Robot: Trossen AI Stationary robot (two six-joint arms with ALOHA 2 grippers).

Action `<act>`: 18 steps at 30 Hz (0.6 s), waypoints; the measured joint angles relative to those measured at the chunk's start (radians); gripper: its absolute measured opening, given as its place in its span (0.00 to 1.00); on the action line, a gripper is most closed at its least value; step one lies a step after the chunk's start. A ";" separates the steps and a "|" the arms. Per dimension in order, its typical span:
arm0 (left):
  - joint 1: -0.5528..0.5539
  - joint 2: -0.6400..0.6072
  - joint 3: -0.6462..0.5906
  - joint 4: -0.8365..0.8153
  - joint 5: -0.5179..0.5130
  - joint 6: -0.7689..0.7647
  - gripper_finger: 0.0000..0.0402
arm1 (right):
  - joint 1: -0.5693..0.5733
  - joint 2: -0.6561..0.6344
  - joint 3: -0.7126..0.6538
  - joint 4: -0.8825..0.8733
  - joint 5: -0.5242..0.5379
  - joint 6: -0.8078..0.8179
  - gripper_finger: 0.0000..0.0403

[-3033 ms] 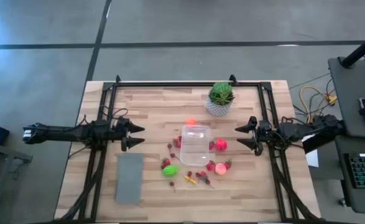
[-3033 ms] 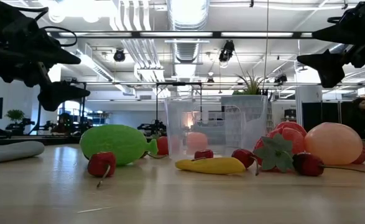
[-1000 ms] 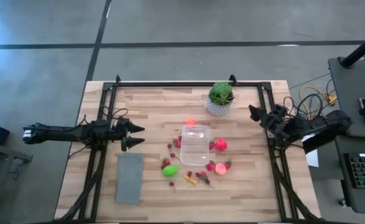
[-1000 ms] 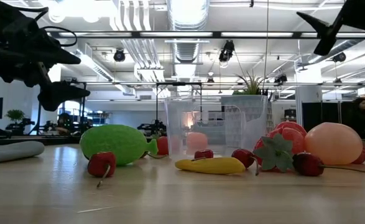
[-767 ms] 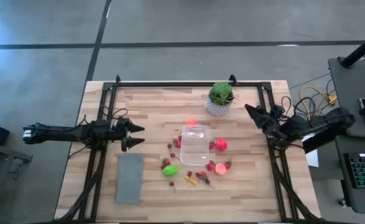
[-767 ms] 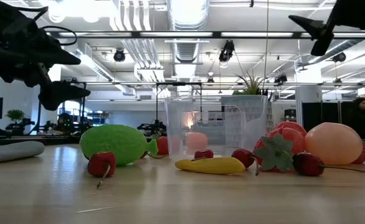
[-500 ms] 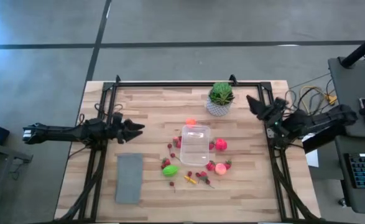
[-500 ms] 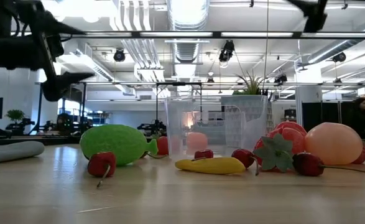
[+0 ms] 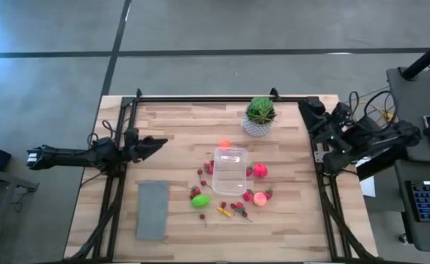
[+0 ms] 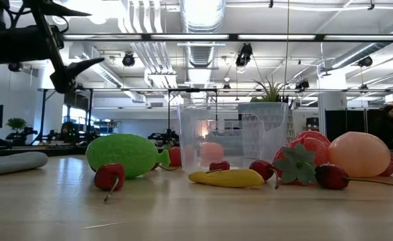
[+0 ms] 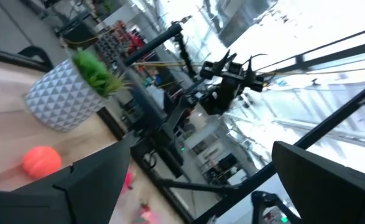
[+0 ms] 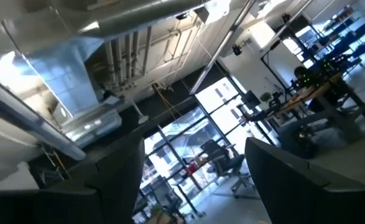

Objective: Pick and placing Produce into tupperware
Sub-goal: Put the red apple into the transparent bin

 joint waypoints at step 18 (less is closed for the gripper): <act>0.000 0.009 0.005 0.057 0.003 0.001 0.94 | -0.002 0.122 0.237 -0.748 0.078 0.368 0.67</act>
